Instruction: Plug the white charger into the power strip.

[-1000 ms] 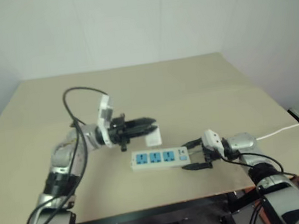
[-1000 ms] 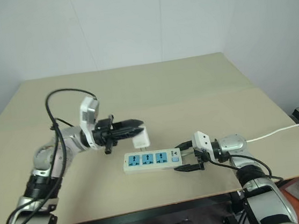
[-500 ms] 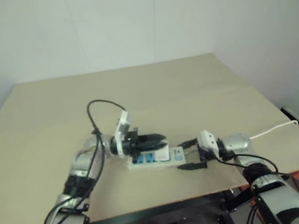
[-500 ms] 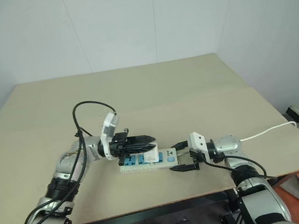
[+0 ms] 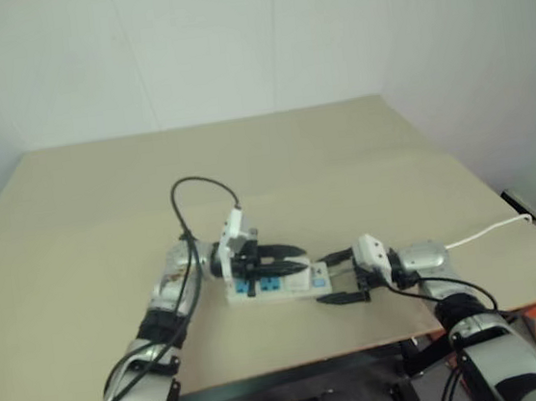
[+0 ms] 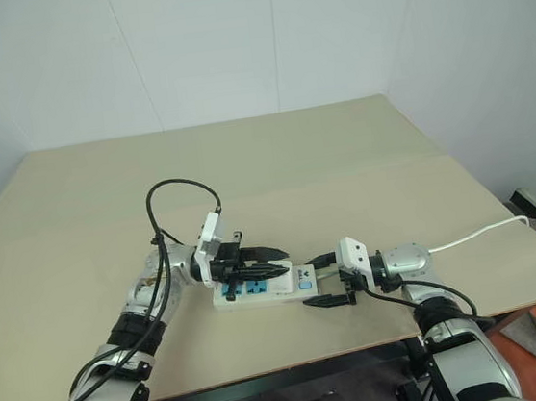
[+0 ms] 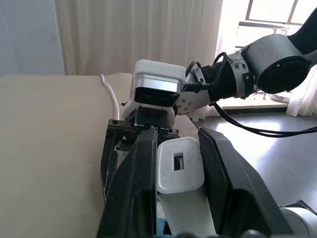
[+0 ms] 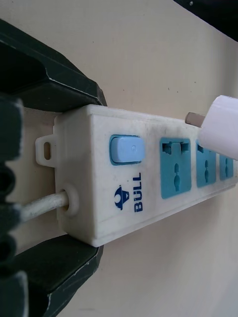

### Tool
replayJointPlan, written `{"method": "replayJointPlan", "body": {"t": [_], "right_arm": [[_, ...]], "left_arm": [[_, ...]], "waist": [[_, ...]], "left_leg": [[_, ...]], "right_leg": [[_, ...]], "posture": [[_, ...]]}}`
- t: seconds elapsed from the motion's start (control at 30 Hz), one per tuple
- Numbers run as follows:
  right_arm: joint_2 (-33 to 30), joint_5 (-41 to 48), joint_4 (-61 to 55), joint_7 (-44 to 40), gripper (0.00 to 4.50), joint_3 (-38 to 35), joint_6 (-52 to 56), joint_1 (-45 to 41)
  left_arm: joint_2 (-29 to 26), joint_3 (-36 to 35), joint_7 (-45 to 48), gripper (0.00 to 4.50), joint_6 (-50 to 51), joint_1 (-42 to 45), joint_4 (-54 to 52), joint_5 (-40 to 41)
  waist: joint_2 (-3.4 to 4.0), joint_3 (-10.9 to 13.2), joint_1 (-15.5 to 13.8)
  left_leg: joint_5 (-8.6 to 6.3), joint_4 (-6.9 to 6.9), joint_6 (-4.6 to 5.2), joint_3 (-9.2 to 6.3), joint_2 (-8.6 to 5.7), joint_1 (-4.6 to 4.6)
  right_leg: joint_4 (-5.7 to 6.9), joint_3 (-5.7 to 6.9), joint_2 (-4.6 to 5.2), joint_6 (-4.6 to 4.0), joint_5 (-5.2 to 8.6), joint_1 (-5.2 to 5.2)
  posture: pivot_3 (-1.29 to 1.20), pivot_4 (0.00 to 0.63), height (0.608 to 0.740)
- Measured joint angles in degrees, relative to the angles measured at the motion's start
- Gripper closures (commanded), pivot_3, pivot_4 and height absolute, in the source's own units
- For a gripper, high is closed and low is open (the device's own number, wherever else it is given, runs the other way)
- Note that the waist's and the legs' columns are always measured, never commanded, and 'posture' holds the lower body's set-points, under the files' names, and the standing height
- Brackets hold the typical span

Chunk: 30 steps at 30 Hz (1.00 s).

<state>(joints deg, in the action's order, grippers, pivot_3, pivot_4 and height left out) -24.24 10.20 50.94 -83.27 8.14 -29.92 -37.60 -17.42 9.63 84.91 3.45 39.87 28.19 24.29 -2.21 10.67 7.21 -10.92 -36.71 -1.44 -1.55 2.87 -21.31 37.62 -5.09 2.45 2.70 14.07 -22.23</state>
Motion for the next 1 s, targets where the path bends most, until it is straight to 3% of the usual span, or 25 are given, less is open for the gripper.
{"method": "replayJointPlan", "body": {"t": [1.0], "right_arm": [[-0.31, 0.00, -1.05, 0.57, 1.07, -0.05, -0.01, 0.80]], "left_arm": [[3.10, -1.61, 2.70, 3.53, -11.89, 4.37, 11.49, -5.70]], "waist": [[-0.02, -0.01, -0.05]], "left_leg": [[-0.01, 0.09, -0.01, 0.00, -0.05, -0.06]], "right_leg": [[-0.19, -0.11, -0.01, 0.01, 0.00, -0.01]], "posture": [[0.00, 0.150, 0.740]]}}
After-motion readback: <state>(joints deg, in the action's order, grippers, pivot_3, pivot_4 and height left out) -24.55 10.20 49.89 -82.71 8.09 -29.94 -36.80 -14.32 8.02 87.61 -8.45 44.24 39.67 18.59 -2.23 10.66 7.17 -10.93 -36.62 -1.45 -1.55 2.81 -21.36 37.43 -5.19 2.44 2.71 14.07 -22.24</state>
